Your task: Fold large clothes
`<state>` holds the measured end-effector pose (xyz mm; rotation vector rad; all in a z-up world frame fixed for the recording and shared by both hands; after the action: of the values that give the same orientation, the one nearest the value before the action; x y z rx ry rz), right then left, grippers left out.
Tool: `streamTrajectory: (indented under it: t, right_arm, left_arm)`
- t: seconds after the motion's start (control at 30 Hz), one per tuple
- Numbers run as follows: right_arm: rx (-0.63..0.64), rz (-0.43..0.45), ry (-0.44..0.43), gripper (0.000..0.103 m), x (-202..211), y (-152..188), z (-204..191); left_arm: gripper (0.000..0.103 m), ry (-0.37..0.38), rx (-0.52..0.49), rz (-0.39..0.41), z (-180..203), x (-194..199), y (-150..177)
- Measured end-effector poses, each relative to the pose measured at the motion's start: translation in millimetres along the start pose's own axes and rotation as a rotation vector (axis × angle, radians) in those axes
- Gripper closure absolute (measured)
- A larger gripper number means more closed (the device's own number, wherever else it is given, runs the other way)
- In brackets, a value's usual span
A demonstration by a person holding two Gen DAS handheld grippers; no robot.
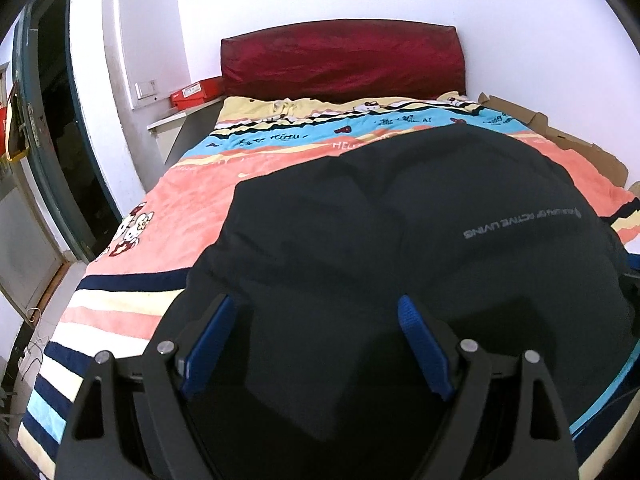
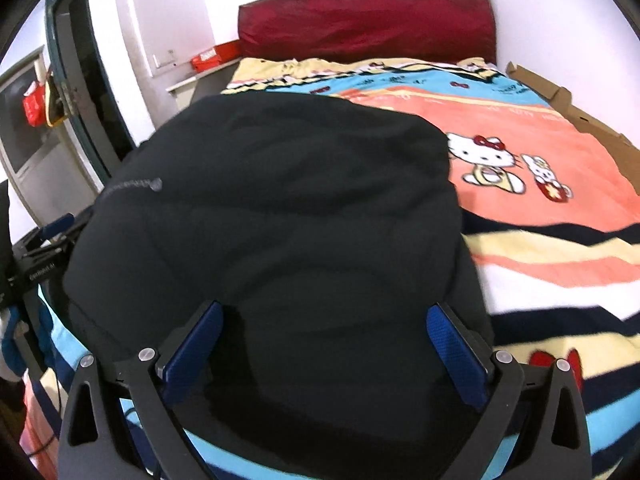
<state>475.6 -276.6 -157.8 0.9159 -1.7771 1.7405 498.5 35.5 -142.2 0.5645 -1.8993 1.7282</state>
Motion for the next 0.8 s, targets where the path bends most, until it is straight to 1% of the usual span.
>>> streamTrajectory:
  t: [0.13, 0.27, 0.37, 0.47, 0.53, 0.6, 0.67, 0.73, 0.8]
  right_arm:
    - [-0.017, -0.018, 0.03, 0.002, 5, 12, 13]
    - [-0.061, -0.04, 0.054, 0.002, 6, 23, 33]
    - [-0.088, -0.045, 0.082, 0.002, 10, 29, 50]
    - [-0.105, -0.025, 0.128, 0.002, 19, 25, 65]
    - [-0.131, -0.011, 0.132, 0.002, 23, 16, 75]
    - [-0.162, -0.003, 0.108, 0.001, 22, 6, 84]
    - [-0.204, -0.021, 0.033, 0.0, 13, -3, 89]
    - [-0.26, -0.079, -0.073, 0.0, -7, -11, 94]
    - [-0.293, -0.13, -0.109, 0.0, -28, -14, 96]
  left_arm:
    - [0.019, -0.001, -0.008, -0.004, 1, 1, 3]
    - [0.019, 0.001, -0.012, -0.009, 0, 0, 3]
    - [0.019, 0.02, -0.011, -0.017, -4, 2, 1]
    - [0.019, 0.053, 0.037, -0.004, -25, 9, -4]
    - [0.019, 0.081, 0.087, 0.01, -49, 13, -10]
    - [0.019, 0.13, 0.142, -0.007, -70, 11, -14]
    - [0.019, 0.196, 0.196, -0.039, -89, 4, -16]
    - [0.019, 0.257, 0.235, -0.106, -106, -13, -12]
    - [0.019, 0.32, 0.284, -0.184, -118, -33, -3]
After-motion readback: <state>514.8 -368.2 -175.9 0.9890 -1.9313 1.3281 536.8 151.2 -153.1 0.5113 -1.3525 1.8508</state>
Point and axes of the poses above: each gripper's, at about its wrist camera, not at the fingertips, and x roughly against the way its jaws point, z to its right, y to its underside, the point moved 3 cm from there along -x, roughly the way its jaws point, and after that the axes turned 6 degrees about y, right-handed, at the moved point
